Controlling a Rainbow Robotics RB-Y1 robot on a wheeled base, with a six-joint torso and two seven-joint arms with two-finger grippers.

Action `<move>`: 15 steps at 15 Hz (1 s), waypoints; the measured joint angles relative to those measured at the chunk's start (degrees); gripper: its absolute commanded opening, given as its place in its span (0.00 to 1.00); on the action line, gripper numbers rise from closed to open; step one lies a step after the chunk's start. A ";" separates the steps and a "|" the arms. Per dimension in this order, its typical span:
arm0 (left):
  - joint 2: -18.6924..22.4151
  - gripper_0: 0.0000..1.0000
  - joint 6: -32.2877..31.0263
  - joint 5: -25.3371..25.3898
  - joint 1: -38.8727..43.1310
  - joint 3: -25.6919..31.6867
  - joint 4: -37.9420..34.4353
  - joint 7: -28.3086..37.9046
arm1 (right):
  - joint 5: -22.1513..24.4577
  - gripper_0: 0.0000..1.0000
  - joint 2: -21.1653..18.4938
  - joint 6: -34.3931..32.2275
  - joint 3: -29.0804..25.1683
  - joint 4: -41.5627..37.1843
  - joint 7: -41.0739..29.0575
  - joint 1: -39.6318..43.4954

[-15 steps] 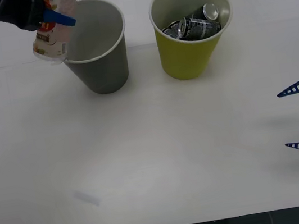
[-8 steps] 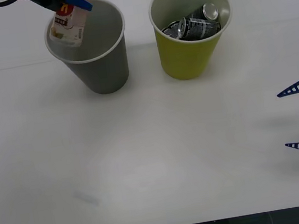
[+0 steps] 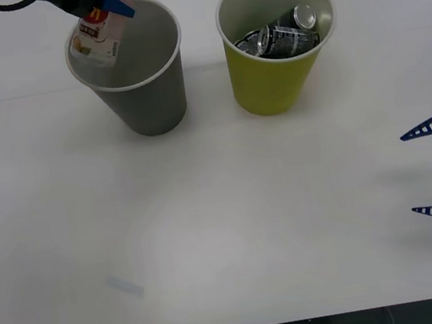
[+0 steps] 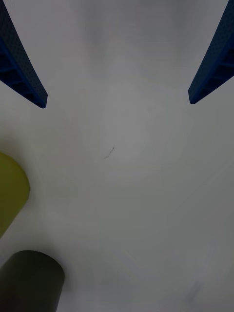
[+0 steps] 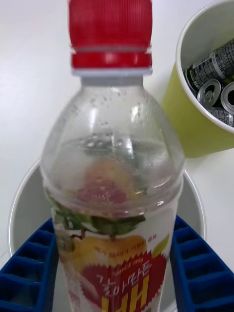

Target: Put the can into the green bin and the plastic bottle into the gray bin

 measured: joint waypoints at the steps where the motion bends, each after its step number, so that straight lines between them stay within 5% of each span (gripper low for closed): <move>1: -0.09 1.00 0.00 0.09 0.00 0.03 0.00 -0.88 | 0.00 1.00 0.00 0.00 0.00 0.00 0.00 0.00; 6: 1.35 1.00 0.14 2.78 2.22 3.09 -0.82 -5.37 | 0.00 1.00 0.00 0.00 0.00 0.00 0.00 0.00; 11: 5.90 1.00 1.30 15.01 11.18 10.44 -4.08 -13.63 | 0.00 1.00 0.00 0.00 0.00 0.00 0.00 0.00; 15: 9.93 1.00 1.30 24.95 20.05 16.04 -5.29 -27.06 | 0.00 1.00 0.00 0.00 0.00 0.00 0.00 0.00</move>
